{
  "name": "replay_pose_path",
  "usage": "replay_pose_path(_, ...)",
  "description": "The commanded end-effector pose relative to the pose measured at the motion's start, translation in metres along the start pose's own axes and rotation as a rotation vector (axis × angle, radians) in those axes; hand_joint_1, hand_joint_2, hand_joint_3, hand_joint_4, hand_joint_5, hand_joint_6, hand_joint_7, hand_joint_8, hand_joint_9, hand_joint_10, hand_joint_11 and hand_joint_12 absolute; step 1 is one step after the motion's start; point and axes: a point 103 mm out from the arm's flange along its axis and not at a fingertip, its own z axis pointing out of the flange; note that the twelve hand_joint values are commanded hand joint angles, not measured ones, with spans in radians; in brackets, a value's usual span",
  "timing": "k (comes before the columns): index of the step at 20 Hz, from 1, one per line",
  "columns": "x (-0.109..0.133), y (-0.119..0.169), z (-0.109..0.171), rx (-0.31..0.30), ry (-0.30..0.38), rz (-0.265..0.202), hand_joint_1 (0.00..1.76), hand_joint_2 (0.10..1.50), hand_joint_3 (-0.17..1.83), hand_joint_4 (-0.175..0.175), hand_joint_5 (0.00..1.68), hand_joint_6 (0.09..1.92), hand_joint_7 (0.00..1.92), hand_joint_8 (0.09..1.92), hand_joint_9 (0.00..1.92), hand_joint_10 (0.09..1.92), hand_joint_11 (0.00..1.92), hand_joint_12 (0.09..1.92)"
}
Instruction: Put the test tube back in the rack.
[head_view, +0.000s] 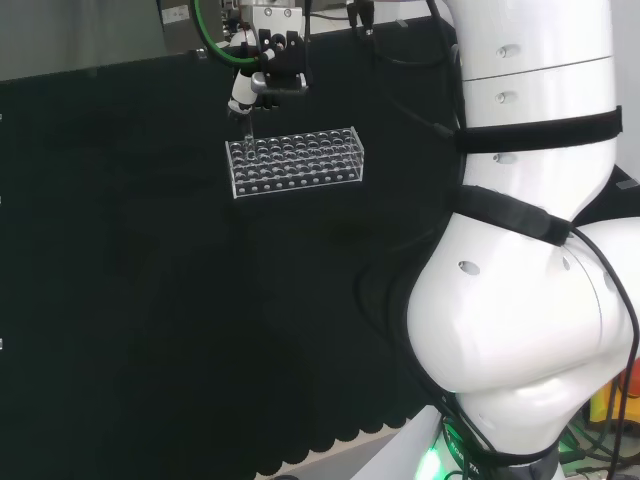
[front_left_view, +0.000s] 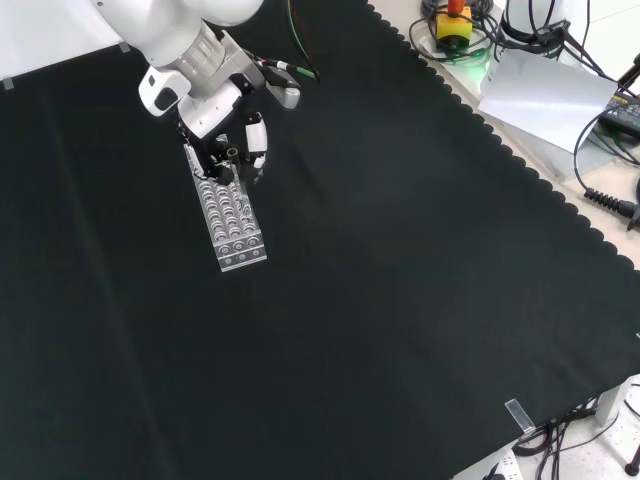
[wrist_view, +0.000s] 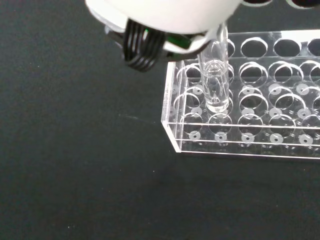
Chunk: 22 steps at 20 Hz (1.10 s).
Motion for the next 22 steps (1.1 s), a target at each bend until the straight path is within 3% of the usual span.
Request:
replay_pose_path(1,-0.004,0.000,0.001,0.005,0.007,-0.006,1.22,0.66,0.65,-0.175,1.28,0.64,1.69,0.55,1.58,0.53,1.23,0.90)
replay_pose_path(22,-0.006,0.012,0.019,0.045,0.010,0.014,1.22,0.66,0.65,-0.175,1.28,0.64,1.69,0.55,1.58,0.53,1.23,0.90)
